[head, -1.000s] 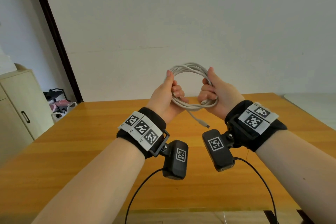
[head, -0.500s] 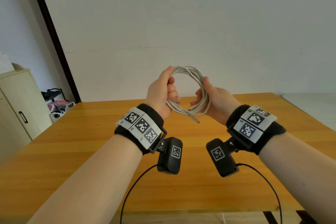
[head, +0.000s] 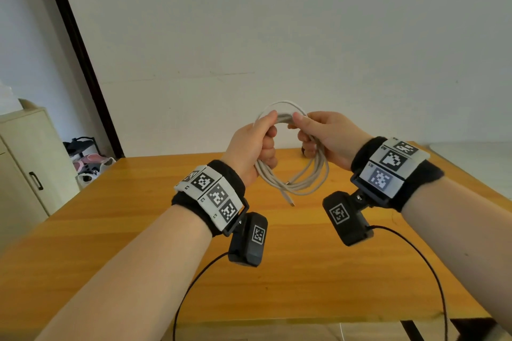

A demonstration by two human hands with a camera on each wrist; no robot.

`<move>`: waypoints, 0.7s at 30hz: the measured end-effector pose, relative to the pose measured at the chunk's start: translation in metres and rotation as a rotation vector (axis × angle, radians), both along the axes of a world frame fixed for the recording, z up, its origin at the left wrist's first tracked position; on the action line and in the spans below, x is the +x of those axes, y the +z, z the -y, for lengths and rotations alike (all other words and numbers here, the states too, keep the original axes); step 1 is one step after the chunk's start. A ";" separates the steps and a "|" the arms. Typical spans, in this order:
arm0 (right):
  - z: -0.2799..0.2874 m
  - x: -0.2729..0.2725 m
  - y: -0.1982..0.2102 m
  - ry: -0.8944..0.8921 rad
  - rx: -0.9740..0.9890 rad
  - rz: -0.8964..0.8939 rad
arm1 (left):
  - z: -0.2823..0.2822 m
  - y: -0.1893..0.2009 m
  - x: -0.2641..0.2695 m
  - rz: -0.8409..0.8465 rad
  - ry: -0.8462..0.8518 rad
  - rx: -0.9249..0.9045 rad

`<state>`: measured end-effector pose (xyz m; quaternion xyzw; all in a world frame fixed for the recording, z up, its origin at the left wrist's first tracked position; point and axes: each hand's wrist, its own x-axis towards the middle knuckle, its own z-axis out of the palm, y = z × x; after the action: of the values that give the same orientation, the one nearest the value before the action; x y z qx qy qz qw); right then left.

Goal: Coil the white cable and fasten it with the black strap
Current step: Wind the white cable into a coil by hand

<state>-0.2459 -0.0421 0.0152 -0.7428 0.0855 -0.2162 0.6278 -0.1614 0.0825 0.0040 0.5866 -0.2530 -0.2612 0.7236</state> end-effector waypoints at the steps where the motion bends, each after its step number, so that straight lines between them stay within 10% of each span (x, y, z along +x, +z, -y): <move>1: -0.001 0.000 0.000 0.002 0.002 0.009 | 0.000 0.000 -0.001 -0.021 0.002 -0.015; 11: -0.013 -0.008 -0.012 -0.152 -0.198 -0.020 | -0.004 0.009 -0.008 -0.202 0.033 -0.197; 21: -0.023 -0.030 0.009 -0.071 -0.284 0.004 | -0.022 0.019 -0.026 0.012 0.020 -0.037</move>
<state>-0.2761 -0.0195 0.0242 -0.8204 0.0791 -0.2496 0.5083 -0.1875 0.1040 0.0232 0.5772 -0.2562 -0.2460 0.7353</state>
